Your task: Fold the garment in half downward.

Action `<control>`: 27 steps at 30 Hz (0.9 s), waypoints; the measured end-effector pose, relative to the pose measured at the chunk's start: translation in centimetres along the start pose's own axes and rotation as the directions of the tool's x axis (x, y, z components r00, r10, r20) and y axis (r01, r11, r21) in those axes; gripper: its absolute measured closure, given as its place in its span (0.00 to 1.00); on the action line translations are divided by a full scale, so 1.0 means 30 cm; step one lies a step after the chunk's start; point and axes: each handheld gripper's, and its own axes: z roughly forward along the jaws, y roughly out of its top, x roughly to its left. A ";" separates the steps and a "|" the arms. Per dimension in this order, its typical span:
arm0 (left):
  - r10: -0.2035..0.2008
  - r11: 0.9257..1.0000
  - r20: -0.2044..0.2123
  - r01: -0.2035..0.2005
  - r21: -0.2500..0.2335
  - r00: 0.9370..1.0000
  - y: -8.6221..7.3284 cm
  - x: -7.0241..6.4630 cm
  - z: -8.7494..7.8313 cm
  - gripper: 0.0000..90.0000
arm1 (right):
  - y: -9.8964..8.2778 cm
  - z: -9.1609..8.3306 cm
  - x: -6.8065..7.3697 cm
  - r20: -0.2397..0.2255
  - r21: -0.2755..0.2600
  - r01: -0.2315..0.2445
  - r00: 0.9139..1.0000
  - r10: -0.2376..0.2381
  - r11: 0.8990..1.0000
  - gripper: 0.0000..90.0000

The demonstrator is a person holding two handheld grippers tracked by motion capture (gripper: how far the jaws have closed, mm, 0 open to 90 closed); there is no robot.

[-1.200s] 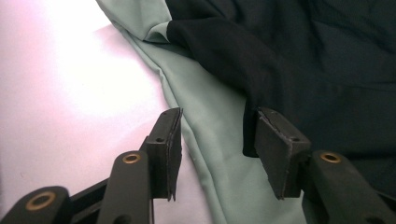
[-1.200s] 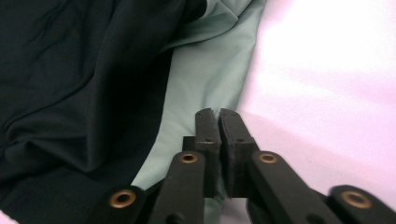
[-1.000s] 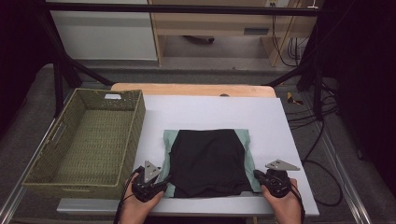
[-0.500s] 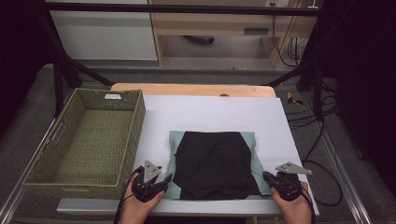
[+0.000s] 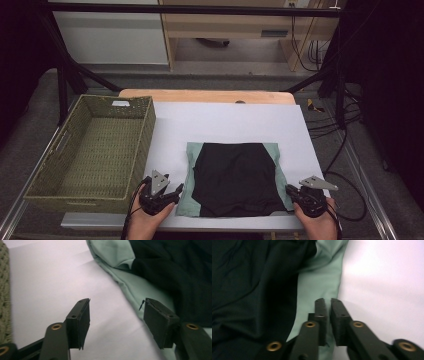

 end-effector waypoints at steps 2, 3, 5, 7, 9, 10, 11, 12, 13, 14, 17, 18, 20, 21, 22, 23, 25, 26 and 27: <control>-0.009 1.000 0.004 0.009 -0.008 1.000 0.001 0.005 -0.001 0.39 | 0.011 -0.009 0.005 0.014 -0.041 -0.004 1.000 0.005 0.999 0.78; -0.014 1.000 0.004 0.014 -0.012 1.000 0.002 0.007 -0.002 0.38 | 0.015 -0.013 0.007 0.018 -0.057 -0.004 1.000 0.005 0.998 0.74; -0.013 1.000 0.000 0.013 -0.019 1.000 0.004 0.008 -0.004 0.36 | 0.021 -0.022 0.013 0.021 -0.093 -0.011 1.000 0.013 0.996 0.68; -0.014 1.000 -0.003 0.014 -0.025 1.000 0.006 0.009 -0.005 0.34 | 0.031 -0.031 0.020 0.019 -0.133 -0.019 1.000 0.022 0.991 0.60; -0.016 0.999 0.004 0.016 -0.028 1.000 0.007 0.010 -0.006 0.33 | 0.041 -0.039 0.030 0.014 -0.169 -0.024 1.000 0.027 0.985 0.51; -0.016 0.999 0.004 0.016 -0.029 1.000 0.008 0.011 -0.007 0.32 | 0.047 -0.042 0.036 0.011 -0.185 -0.030 0.999 0.033 0.982 0.46; -0.019 0.999 0.002 0.019 -0.030 1.000 0.008 0.014 -0.007 0.31 | 0.052 -0.044 0.042 0.003 -0.193 -0.036 0.999 0.037 0.981 0.42; -0.023 0.999 0.001 0.023 -0.032 1.000 0.008 0.015 -0.006 0.30 | 0.060 -0.049 0.052 0.001 -0.209 -0.038 0.999 0.039 0.977 0.37; -0.025 0.999 0.000 0.025 -0.032 1.000 0.008 0.017 -0.006 0.28 | 0.065 -0.052 0.059 -0.002 -0.221 -0.038 0.999 0.038 0.975 0.34; -0.024 0.999 -0.002 0.024 -0.031 1.000 0.008 0.020 -0.006 0.27 | 0.073 -0.056 0.075 -0.011 -0.242 -0.037 0.999 0.035 0.970 0.30; -0.028 0.999 -0.002 0.028 -0.029 1.000 0.008 0.024 -0.005 0.25 | 0.093 -0.053 0.115 -0.038 -0.258 -0.038 0.999 0.030 0.966 0.21; -0.032 0.999 -0.002 0.032 -0.027 0.999 0.007 0.027 -0.005 0.24 | 0.100 -0.050 0.139 -0.043 -0.257 -0.023 0.999 0.012 0.966 0.20; -0.031 0.999 -0.001 0.031 -0.028 1.000 0.008 0.027 -0.004 0.23 | 0.108 -0.046 0.173 -0.051 -0.264 0.005 0.999 -0.019 0.964 0.19; -0.031 0.999 -0.001 0.031 -0.028 1.000 0.008 0.027 -0.004 0.23 | 0.108 -0.046 0.173 -0.051 -0.264 0.005 0.999 -0.019 0.964 0.19; -0.029 0.999 0.002 0.029 -0.028 1.000 0.009 0.026 -0.004 0.22 | 0.115 -0.038 0.212 -0.070 -0.262 0.027 0.996 -0.047 0.965 0.18; -0.029 0.999 0.001 0.029 -0.028 1.000 0.009 0.027 -0.003 0.22 | 0.116 -0.035 0.223 -0.075 -0.261 0.034 0.996 -0.056 0.965 0.17; -0.030 0.999 0.001 0.030 -0.027 1.000 0.008 0.027 -0.003 0.22 | 0.119 -0.024 0.251 -0.091 -0.256 0.046 0.993 -0.071 0.966 0.16; -0.030 0.999 0.000 0.030 -0.025 1.000 0.008 0.028 -0.003 0.22 | 0.120 -0.017 0.269 -0.099 -0.257 0.055 0.992 -0.083 0.965 0.16; -0.030 0.999 0.000 0.030 -0.026 1.000 0.008 0.028 -0.002 0.21 | 0.120 -0.012 0.280 -0.107 -0.253 0.061 0.990 -0.090 0.965 0.16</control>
